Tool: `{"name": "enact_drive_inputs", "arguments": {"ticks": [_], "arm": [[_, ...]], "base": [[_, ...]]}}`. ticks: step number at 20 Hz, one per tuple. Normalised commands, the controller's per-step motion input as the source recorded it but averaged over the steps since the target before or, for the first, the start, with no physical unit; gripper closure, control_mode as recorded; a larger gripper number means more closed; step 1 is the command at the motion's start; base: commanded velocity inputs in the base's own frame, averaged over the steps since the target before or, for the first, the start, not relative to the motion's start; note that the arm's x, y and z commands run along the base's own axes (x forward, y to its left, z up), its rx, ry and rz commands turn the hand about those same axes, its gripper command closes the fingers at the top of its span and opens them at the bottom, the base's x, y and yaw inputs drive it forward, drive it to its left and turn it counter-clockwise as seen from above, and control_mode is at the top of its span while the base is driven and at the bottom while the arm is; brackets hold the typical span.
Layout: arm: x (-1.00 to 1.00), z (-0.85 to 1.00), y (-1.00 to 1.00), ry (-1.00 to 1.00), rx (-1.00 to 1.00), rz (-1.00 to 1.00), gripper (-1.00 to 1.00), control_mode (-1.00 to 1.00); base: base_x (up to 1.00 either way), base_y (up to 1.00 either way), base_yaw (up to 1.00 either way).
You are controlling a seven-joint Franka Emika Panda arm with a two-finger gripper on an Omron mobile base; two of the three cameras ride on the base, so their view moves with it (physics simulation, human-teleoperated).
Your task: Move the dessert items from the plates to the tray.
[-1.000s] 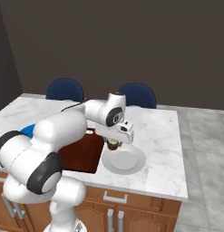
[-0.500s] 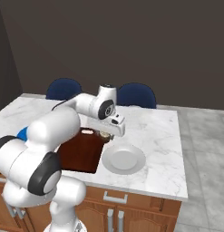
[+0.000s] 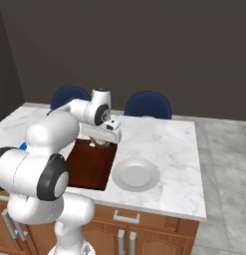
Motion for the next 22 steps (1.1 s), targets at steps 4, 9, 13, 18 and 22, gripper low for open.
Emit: {"name": "enact_drive_inputs", "arguments": {"ticks": [4, 9, 13, 18, 22], "arm": [[0.22, 0.00, 0.71, 0.00, 0.00, 0.09, 1.00, -1.00], [0.31, -0.01, 0.65, 0.04, 0.00, 0.06, 1.00, -1.00], [0.37, 0.00, 0.29, 0.05, 0.00, 0.00, 1.00, -1.00], [0.30, -0.18, 0.05, 0.02, 0.00, 0.00, 1.00, -1.00], [0.18, -0.48, 0.00, 0.03, 0.00, -0.01, 1.00, -1.00]], "base": [[0.00, 0.00, 0.00], [0.00, 0.00, 0.00], [0.00, 0.00, 0.00], [0.00, 0.00, 0.00], [0.00, 0.00, 0.00]]}}
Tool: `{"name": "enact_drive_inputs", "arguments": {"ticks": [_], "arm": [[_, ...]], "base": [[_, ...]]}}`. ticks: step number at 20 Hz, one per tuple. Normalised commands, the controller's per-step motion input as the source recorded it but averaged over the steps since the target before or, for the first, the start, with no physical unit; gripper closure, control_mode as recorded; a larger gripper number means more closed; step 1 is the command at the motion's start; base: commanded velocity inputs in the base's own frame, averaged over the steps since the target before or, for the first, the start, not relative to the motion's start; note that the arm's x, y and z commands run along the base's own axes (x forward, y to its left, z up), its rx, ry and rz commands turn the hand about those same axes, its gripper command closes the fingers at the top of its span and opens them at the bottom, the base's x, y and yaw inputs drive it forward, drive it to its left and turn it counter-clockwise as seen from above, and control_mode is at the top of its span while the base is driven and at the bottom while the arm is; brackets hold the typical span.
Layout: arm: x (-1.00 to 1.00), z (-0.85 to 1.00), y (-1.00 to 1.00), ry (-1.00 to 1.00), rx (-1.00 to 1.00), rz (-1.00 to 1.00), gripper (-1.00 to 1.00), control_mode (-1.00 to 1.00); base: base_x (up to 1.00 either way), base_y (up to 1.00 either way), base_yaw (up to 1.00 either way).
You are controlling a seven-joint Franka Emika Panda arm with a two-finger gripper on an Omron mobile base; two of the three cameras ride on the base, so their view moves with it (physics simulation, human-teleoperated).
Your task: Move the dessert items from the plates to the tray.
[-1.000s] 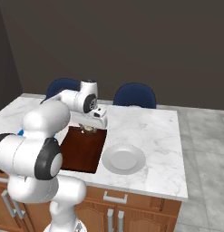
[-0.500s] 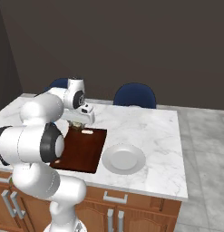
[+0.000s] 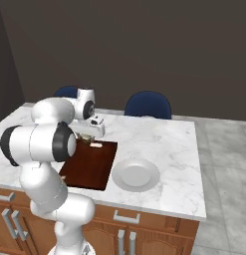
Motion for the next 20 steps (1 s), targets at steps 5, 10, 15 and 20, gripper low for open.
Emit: {"name": "enact_drive_inputs", "arguments": {"ticks": [5, 10, 15, 20], "arm": [[0.12, -0.54, 0.00, 0.05, 0.00, -0.01, 1.00, -1.00], [0.03, -0.47, 0.00, 0.03, 0.00, 0.00, 1.00, -1.00], [0.00, -0.38, 0.00, 0.03, 0.00, 0.00, 1.00, -1.00], [0.00, -0.35, 0.00, 0.04, 0.00, 0.00, 1.00, -1.00]], "base": [[0.00, 0.00, 0.00], [0.00, 0.00, 0.00], [0.00, 0.00, 0.00], [0.00, 0.00, 0.00]]}}
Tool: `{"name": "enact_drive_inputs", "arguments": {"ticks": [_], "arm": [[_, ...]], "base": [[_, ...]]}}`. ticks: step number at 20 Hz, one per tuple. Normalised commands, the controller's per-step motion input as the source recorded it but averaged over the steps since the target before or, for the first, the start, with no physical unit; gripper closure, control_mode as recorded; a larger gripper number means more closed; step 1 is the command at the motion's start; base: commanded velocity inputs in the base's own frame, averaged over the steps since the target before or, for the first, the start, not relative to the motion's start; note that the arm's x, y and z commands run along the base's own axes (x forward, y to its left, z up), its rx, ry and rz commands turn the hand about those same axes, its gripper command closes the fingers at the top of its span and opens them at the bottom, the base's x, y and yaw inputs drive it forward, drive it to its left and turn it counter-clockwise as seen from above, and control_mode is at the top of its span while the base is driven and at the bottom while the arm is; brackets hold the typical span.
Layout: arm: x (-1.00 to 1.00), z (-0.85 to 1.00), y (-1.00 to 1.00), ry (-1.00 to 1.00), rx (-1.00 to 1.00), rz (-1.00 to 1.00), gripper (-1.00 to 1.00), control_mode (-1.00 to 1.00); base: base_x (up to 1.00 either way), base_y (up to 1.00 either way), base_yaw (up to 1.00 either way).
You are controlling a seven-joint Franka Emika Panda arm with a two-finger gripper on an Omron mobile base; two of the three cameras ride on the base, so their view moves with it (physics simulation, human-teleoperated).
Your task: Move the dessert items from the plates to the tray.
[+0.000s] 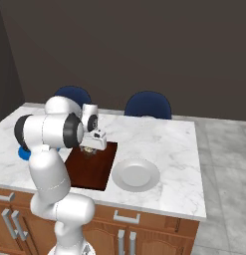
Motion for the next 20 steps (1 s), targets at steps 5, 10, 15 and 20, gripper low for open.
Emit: {"name": "enact_drive_inputs", "arguments": {"ticks": [5, 10, 15, 20], "arm": [[0.00, -0.04, 0.00, 0.03, 0.00, 0.00, -1.00, -1.00], [0.00, 0.00, 0.00, 0.00, 0.00, 0.00, -1.00, -1.00], [0.00, 0.00, 0.03, 0.00, 0.00, 0.00, -1.00, -1.00], [0.00, 0.18, 0.10, -0.01, -0.02, 0.00, -1.00, -1.00]], "base": [[0.00, 0.00, 0.00], [0.00, 0.00, 0.00], [0.00, 0.00, 0.00], [0.00, 0.00, 0.00]]}}
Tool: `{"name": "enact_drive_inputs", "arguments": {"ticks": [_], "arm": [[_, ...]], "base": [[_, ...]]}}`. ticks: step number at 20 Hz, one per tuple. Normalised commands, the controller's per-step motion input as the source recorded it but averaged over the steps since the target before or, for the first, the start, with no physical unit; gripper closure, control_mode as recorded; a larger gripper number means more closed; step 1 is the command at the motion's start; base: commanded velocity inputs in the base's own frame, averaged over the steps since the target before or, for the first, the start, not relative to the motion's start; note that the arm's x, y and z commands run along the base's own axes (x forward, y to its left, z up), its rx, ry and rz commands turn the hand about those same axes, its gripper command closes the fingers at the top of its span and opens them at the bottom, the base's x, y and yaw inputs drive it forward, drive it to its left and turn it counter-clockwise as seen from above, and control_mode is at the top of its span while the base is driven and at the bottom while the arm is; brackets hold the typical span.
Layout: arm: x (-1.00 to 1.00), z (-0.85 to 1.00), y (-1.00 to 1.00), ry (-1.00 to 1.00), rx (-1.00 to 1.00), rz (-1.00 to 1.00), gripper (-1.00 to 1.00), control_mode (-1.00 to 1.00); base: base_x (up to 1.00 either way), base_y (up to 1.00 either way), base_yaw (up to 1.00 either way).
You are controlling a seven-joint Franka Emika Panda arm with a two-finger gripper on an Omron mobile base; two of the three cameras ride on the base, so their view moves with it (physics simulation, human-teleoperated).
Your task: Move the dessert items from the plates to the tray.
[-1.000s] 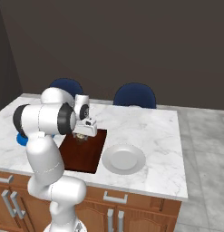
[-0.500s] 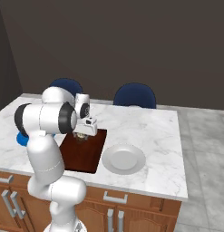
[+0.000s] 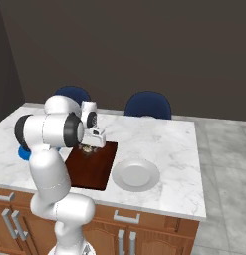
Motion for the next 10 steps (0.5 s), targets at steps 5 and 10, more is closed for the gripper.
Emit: {"name": "enact_drive_inputs", "arguments": {"ticks": [5, 10], "arm": [[-0.05, 0.48, 0.27, -0.10, 0.00, 0.00, -1.00, -1.00], [-0.07, 0.54, 0.35, -0.13, 0.00, 0.00, -1.00, -1.00]], "base": [[0.00, 0.00, 0.00], [0.00, 0.00, 0.00]]}}
